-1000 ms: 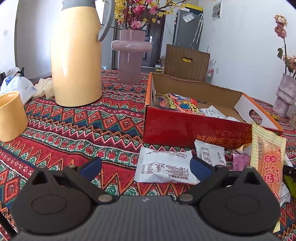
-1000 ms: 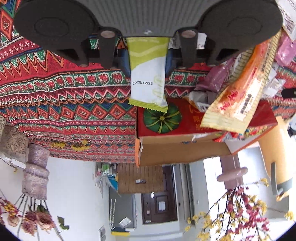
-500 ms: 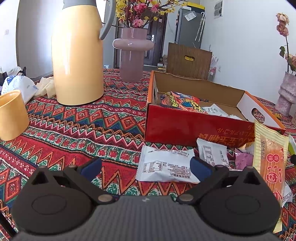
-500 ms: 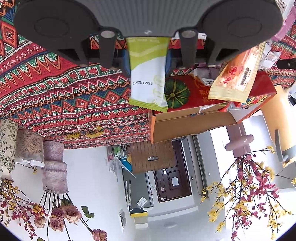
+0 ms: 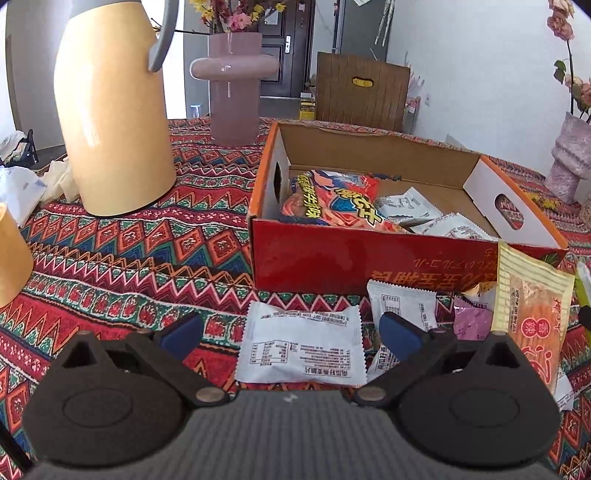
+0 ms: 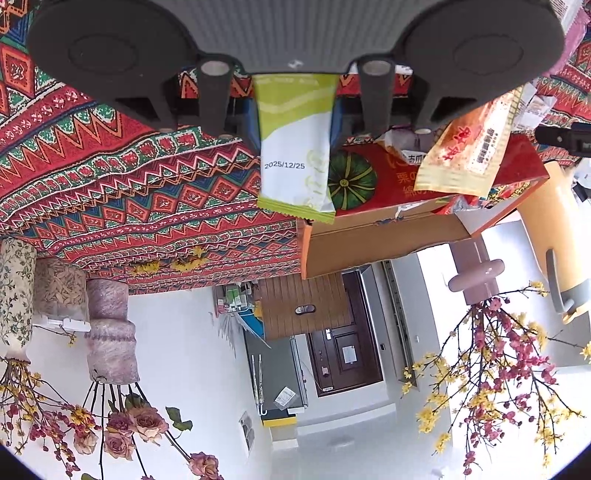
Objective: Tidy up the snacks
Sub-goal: 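Grasp a white packet with the left gripper while the right gripper holds the green bar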
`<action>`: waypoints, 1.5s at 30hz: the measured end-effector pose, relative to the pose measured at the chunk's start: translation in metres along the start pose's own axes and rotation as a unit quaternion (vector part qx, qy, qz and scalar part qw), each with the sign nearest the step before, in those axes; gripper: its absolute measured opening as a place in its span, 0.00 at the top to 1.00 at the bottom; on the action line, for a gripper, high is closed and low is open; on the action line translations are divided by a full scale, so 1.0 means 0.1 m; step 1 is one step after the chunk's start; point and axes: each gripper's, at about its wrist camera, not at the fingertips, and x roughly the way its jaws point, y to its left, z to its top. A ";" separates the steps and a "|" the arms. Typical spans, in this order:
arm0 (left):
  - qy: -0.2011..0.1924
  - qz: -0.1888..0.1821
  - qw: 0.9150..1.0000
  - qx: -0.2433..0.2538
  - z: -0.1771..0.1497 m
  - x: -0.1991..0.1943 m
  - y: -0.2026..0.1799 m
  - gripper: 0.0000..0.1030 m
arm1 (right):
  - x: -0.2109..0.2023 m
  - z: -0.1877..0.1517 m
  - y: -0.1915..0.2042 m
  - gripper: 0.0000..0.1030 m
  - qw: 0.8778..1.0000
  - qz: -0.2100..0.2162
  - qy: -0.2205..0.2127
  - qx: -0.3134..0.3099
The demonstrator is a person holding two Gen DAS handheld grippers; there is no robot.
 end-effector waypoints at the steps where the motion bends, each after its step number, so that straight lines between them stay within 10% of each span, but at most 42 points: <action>1: 0.005 0.002 1.000 0.005 0.00 0.04 -0.02 0.00 | 0.00 0.00 0.00 0.65 1.000 0.001 0.000 0.001; 23: 0.019 0.000 1.000 0.014 -0.14 0.30 -0.05 0.08 | 0.01 0.00 -0.02 0.65 1.000 0.006 0.002 0.004; 30: 0.000 -0.017 1.000 0.009 -0.17 0.19 -0.03 0.33 | 0.01 0.00 -0.02 0.65 1.000 0.006 0.002 0.004; 45: -0.075 -0.004 0.997 0.011 -0.20 -0.08 -0.03 0.34 | 0.01 -0.01 0.00 0.65 1.000 0.008 -0.001 0.002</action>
